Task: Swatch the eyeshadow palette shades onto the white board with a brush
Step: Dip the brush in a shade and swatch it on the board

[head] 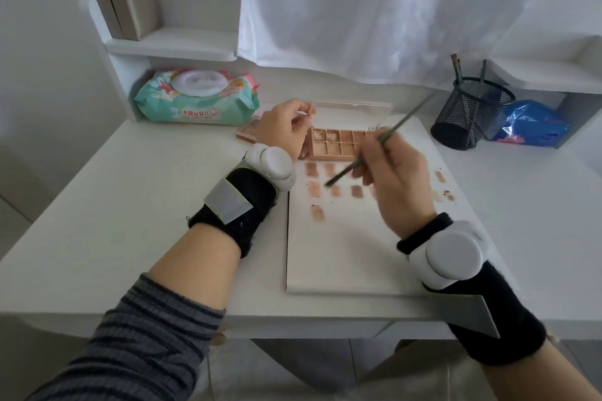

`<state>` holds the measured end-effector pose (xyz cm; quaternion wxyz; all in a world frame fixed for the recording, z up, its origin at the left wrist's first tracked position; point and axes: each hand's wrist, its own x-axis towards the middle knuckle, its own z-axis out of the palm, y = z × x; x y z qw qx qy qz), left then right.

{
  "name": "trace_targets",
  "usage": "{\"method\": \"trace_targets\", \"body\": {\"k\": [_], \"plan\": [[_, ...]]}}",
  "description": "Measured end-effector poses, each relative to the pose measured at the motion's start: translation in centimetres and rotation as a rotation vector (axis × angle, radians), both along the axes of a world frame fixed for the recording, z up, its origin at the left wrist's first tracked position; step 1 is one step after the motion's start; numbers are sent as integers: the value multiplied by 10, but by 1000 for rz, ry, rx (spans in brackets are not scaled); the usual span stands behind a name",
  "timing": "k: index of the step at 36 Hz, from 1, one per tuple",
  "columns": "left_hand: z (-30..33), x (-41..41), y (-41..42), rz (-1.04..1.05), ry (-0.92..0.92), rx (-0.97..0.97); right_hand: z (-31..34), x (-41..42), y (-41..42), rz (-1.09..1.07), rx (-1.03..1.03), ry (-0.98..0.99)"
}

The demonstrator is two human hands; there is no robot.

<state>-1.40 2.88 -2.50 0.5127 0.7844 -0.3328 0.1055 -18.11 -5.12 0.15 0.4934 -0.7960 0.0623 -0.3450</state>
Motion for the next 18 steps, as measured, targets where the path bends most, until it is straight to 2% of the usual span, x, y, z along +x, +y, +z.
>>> {"method": "trace_targets", "body": {"k": [3,7,13,18], "plan": [[1,0,-1,11,49,16,14,8,-29,-145,6,-92],[1,-1,-2,23,68,5,13,15,-58,-226,-21,-40],[3,-4,-2,10,69,-33,-6,16,-59,-258,-119,35],[1,-4,-2,0,70,-30,-8,17,-59,-227,-120,69]]}}
